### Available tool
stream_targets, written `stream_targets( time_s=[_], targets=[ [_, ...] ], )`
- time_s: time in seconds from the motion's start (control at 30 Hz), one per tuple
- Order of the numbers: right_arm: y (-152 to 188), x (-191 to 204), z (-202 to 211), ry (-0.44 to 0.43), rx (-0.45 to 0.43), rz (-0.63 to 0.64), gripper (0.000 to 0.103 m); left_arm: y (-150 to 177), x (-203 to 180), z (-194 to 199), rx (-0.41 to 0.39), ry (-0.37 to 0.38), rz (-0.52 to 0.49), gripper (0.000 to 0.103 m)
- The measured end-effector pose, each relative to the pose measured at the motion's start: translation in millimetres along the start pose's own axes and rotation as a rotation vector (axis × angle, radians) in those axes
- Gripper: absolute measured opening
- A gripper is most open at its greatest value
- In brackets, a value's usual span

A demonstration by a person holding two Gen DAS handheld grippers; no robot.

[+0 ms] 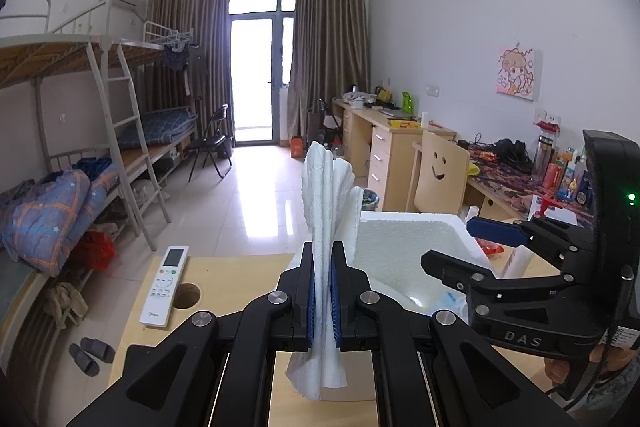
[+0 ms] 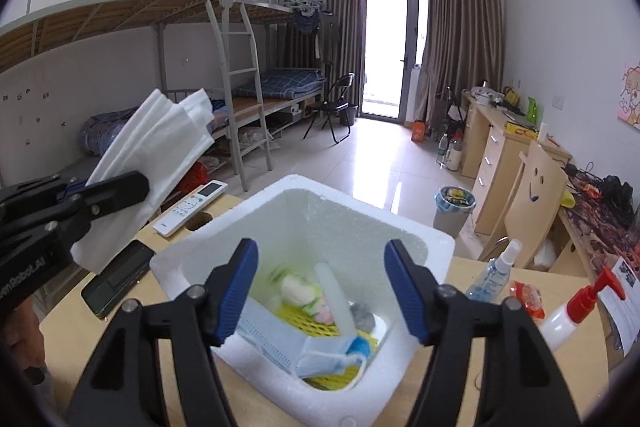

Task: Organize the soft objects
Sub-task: 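Lower the white stick into the foam box and open the right tool, then lower the white tissues into the foam box and open the left tool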

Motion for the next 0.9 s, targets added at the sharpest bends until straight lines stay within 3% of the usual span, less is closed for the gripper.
stream_targets(
  time_s=[0.47, 0.67, 0.73, 0.9],
  targets=[
    [-9, -3, 32, 0.027, -0.054, -0.004, 0.074, -2, -8, -1, 0.008, 0.016, -0.001, 0.007],
    [-10, -19, 42, 0.081, -0.076, -0.019, 0.089, -4, -21, -4, 0.008, 0.047, -0.010, 0.007],
    [-10, -22, 46, 0.091, -0.087, -0.024, 0.101, -4, -25, -6, 0.012, 0.056, -0.015, 0.007],
    [-7, -28, 53, 0.108, -0.098, -0.016, 0.103, -5, -34, -12, 0.018, 0.075, -0.022, 0.007]
  ],
)
Point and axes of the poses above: each gripper's, at about its wrist camera, not at the fingertips, and z roughly against the way its jaws point, x to its left, y to its underside, the point moved 8 cm from there along -z, roughly the way its jaws point, and after that the axes turned 10 degrees about -x, right-handed, at the moved point
